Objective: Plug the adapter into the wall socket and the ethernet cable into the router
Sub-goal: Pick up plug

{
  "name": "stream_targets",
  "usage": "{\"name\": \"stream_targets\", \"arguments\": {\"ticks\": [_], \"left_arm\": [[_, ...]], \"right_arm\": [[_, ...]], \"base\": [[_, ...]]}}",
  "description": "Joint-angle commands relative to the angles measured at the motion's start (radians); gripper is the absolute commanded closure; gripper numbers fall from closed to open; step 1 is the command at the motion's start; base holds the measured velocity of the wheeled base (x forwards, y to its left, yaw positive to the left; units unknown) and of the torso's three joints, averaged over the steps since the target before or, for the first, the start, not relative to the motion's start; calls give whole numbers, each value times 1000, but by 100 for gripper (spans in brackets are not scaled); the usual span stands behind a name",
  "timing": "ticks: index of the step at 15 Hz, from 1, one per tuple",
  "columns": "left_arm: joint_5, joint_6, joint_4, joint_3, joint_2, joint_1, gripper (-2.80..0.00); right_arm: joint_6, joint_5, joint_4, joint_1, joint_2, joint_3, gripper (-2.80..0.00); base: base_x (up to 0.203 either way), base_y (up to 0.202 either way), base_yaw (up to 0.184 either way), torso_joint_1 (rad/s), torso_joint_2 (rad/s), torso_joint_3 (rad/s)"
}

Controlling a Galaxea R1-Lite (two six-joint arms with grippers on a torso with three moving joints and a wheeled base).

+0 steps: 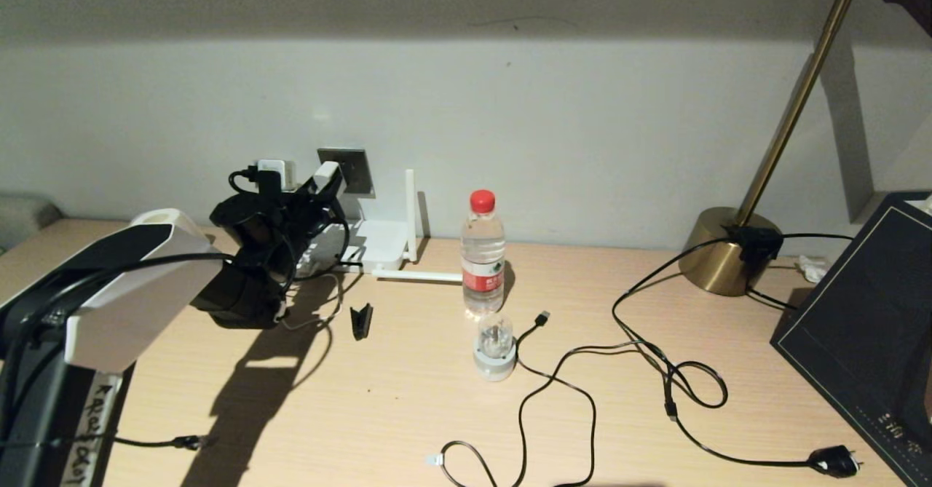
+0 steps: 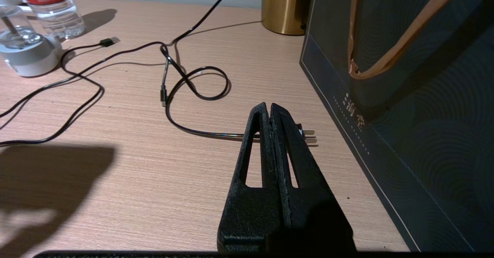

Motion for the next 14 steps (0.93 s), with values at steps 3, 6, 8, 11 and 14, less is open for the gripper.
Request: {"name": "stream_targets", "arguments": {"ticks": [3, 6, 8, 11, 14], "left_arm": [[-1, 0, -8, 1, 3, -3, 0], [-1, 0, -8, 1, 3, -4, 0], [-1, 0, -8, -1, -1, -5, 0], [-3, 0, -6, -1, -4, -4, 0], [-3, 0, -1, -8, -2, -3, 0]], "right_arm": [[0, 0, -1, 0, 0, 11, 0], [0, 0, -1, 0, 0, 11, 0], [0, 0, -1, 0, 0, 11, 0], [0, 0, -1, 0, 0, 11, 0], [0, 0, -1, 0, 0, 11, 0]], "base": [[0, 0, 0, 0, 0, 0], [0, 0, 0, 0, 0, 0], [0, 0, 0, 0, 0, 0], [0, 0, 0, 0, 0, 0], [0, 0, 0, 0, 0, 0]]}}
